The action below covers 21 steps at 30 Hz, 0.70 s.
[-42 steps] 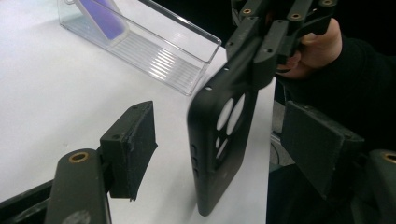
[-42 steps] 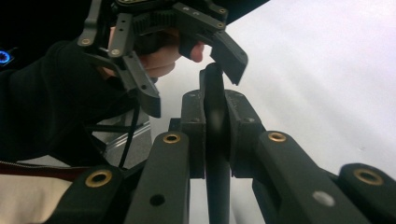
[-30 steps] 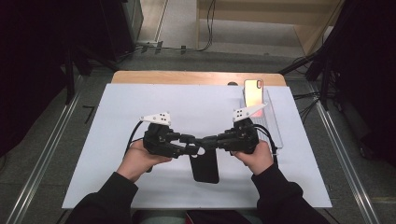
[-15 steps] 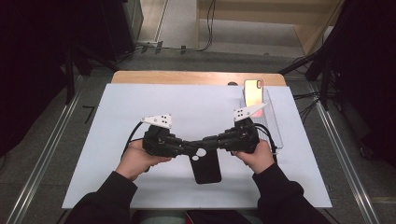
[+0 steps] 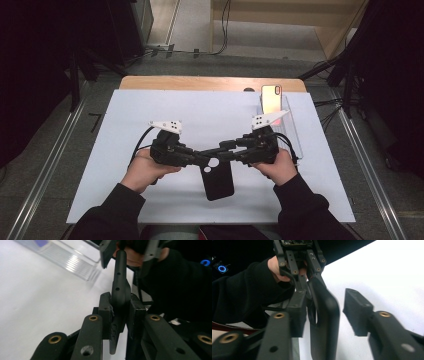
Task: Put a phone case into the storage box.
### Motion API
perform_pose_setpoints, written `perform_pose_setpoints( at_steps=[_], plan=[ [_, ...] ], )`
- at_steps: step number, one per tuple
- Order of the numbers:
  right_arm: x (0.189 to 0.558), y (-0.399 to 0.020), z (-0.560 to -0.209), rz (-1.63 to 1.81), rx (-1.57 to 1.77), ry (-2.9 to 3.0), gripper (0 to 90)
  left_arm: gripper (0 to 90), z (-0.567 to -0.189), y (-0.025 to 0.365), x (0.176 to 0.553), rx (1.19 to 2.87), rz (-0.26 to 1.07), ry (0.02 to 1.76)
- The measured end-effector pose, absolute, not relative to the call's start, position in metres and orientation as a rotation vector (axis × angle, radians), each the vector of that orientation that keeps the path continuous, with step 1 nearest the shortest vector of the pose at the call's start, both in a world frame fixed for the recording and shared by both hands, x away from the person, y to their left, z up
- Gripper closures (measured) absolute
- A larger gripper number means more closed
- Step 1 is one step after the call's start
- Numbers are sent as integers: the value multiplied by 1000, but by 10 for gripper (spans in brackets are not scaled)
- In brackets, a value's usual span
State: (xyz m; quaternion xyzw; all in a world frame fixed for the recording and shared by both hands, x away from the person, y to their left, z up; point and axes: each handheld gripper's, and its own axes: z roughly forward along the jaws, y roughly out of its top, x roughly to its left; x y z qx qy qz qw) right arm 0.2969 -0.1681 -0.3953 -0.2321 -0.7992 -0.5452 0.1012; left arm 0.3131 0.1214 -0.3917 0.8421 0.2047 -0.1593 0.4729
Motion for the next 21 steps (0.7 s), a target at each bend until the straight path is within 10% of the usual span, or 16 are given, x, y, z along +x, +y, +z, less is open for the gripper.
perform_pose_setpoints(
  at_steps=[15,21],
  plan=[
    [288,-165,-403,-1626,-856,-2508,255,768,-374,134,315,2034,-214,767],
    [285,-157,-409,-1620,-940,-2570,0,768,-372,132,315,2030,-172,852]
  ],
)
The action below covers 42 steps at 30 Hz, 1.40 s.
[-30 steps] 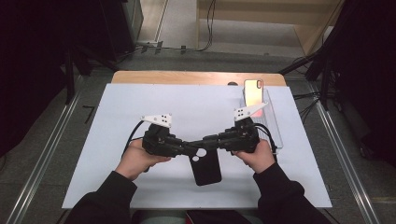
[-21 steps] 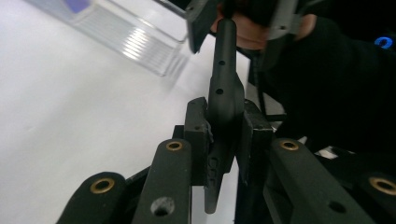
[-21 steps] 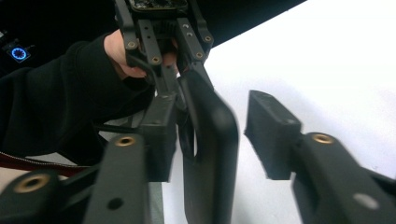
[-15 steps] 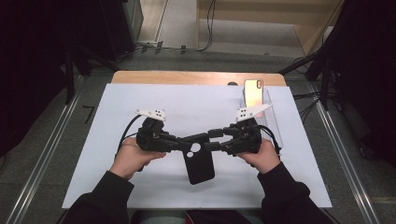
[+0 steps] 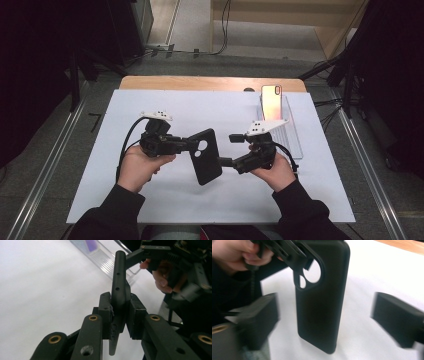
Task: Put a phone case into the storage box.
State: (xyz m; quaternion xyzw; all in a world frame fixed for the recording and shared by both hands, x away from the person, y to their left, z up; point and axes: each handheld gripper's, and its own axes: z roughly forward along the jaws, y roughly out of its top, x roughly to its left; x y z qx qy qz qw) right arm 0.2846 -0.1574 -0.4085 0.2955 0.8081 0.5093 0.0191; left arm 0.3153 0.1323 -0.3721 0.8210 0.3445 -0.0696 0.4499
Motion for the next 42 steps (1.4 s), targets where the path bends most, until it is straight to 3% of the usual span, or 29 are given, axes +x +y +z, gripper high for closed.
perform_pose_setpoints(
  at_steps=[12,42],
  plan=[
    [273,-142,-410,1487,985,2402,0,768,-369,131,314,2004,-95,947],
    [265,-105,-420,1374,1195,2227,0,768,-375,112,307,1984,-98,1041]
  ],
)
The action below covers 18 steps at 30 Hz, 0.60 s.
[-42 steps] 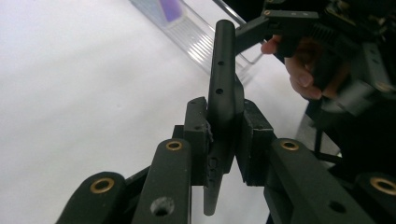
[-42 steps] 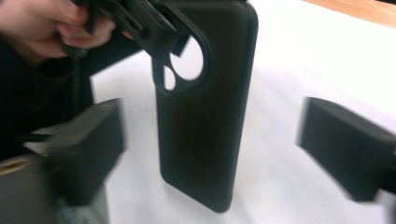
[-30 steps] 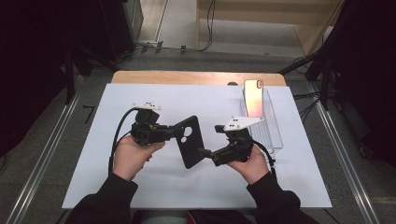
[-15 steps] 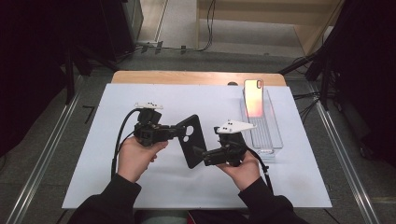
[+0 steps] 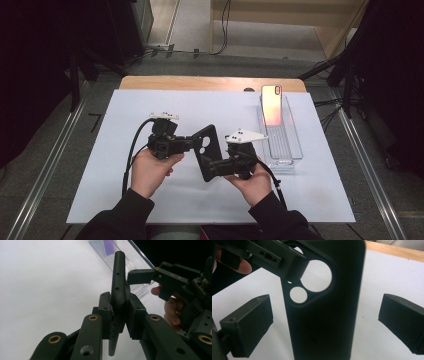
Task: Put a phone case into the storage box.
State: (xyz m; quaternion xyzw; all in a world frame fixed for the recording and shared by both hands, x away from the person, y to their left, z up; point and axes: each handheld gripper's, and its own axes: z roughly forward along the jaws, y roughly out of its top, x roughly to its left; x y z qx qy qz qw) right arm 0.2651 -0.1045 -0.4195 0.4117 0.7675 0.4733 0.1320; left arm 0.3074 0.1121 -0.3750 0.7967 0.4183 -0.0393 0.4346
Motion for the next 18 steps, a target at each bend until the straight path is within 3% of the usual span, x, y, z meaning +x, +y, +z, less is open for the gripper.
perform_pose_setpoints(
  at_steps=[15,18],
  plan=[
    [271,-92,-425,1322,1223,2218,0,767,-377,104,300,1978,-119,1026],
    [271,-91,-426,1327,1221,2221,70,767,-378,105,299,1971,-118,1032]
  ],
)
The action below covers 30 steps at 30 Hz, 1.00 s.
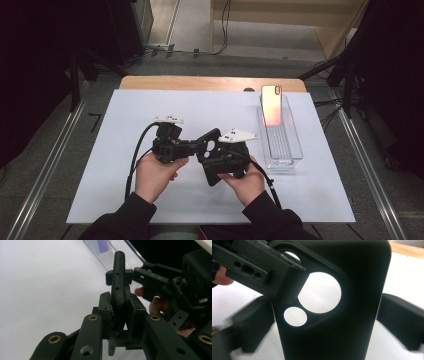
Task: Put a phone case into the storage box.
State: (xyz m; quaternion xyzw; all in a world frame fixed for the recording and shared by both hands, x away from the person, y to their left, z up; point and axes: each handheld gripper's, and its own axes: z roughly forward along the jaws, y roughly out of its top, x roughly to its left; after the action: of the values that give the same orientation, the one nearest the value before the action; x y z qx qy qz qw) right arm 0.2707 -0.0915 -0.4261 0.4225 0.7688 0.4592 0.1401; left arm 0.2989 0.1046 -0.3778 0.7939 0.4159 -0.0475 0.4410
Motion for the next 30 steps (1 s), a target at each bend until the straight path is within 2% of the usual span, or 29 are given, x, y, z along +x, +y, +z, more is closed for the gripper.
perform_pose_setpoints(
  at_steps=[1,7,11,17,26,30],
  plan=[
    [270,-91,-426,1327,1219,2218,103,766,-378,105,299,1967,-115,1031],
    [269,-91,-424,1339,1216,2218,116,755,-376,107,298,1955,-109,1005],
    [269,-91,-423,1327,1216,2221,118,618,-371,107,295,1940,-91,993],
    [272,-96,-425,1319,1230,2228,118,470,-364,109,295,1968,-113,986],
    [279,-111,-425,1334,1214,2243,119,331,-360,120,294,1999,-175,904],
    [282,-118,-422,1372,1171,2272,119,328,-363,125,296,2022,-217,826]
  ],
)
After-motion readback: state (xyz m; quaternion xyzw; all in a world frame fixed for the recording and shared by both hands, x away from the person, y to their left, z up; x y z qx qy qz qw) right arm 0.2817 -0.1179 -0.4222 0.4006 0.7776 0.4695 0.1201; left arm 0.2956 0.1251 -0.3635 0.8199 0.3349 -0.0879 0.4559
